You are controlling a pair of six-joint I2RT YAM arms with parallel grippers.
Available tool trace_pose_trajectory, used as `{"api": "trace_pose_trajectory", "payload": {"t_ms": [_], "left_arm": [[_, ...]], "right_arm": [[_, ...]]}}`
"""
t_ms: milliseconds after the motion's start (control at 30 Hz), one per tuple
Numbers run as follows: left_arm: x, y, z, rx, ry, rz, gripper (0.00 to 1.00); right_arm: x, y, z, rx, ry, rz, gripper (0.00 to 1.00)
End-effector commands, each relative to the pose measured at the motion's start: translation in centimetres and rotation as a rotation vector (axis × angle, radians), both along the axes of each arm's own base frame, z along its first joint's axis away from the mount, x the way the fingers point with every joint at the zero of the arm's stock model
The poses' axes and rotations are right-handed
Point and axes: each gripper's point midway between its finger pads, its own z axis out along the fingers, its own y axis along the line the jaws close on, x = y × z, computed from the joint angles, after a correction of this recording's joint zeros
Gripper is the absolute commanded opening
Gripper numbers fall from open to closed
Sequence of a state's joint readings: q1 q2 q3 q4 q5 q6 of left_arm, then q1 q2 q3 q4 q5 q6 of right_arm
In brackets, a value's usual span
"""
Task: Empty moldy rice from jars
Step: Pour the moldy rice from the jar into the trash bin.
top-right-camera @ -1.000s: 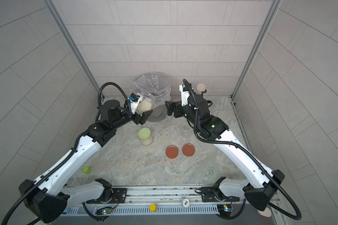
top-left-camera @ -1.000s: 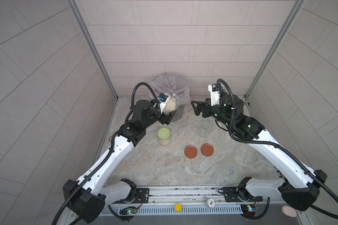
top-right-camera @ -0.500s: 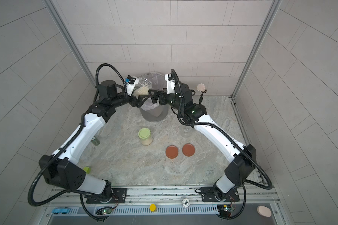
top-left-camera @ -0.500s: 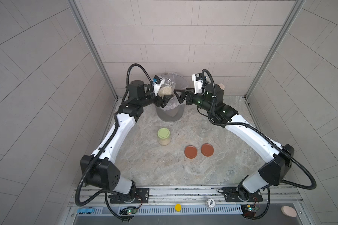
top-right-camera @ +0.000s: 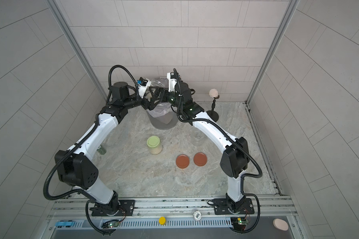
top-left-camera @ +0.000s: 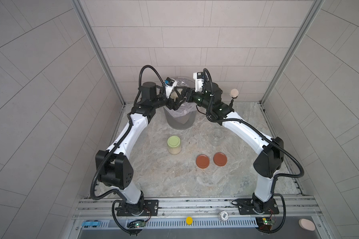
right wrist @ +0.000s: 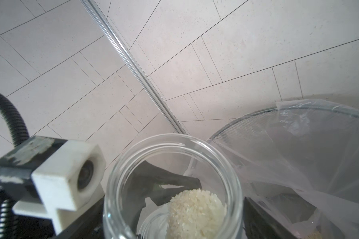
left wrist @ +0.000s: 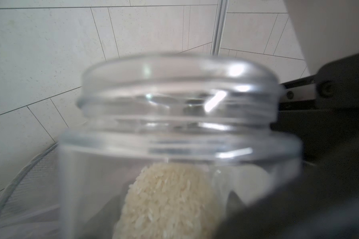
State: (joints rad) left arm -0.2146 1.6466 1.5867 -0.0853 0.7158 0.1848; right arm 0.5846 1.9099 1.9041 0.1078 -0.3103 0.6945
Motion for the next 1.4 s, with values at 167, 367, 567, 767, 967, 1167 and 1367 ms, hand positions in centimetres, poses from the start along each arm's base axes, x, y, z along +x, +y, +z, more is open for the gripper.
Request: {"api": "trace_pose_trajectory", "payload": {"t_ms": [167,367,567,767,967,1167,1367], "left_arm": [[0.9,-0.1,5.3,-0.019,-0.178,-0.036,0.0],[2.1,0.2,5.3,-0.022,-0.177,-0.04,0.0],[2.9,1.0,5.3,-0.041,-0.178,-0.046,0.0],[3.8,2.4,6.1,-0.128,-0.182,-0.011,0.7],[3.4,2.9,6.8,-0.162,-0.188,0.01,1.0],[1.7,4.1,7.0,-0.159,-0.205,0.051,1.0],[1.2,8.2,7.4,-0.445,-0.013,0.221,1.0]], "right_arm": [[2.2,1.8,1.8,0.106,-0.013,0.04,1.0],[3.5,3.4,1.8,0.147,0.012,0.099,0.94],[4.7,4.2,0.7,0.144,0.042,0.105,0.75],[6.4,3.5,0.2,0.142,0.042,0.031,0.46],[7.9,2.5,1.9,0.228,0.052,-0.021,0.39],[8.5,1.0,3.1,0.339,0.16,-0.052,0.35],[8.8,1.3,2.5,0.411,0.23,-0.044,0.34]]}}
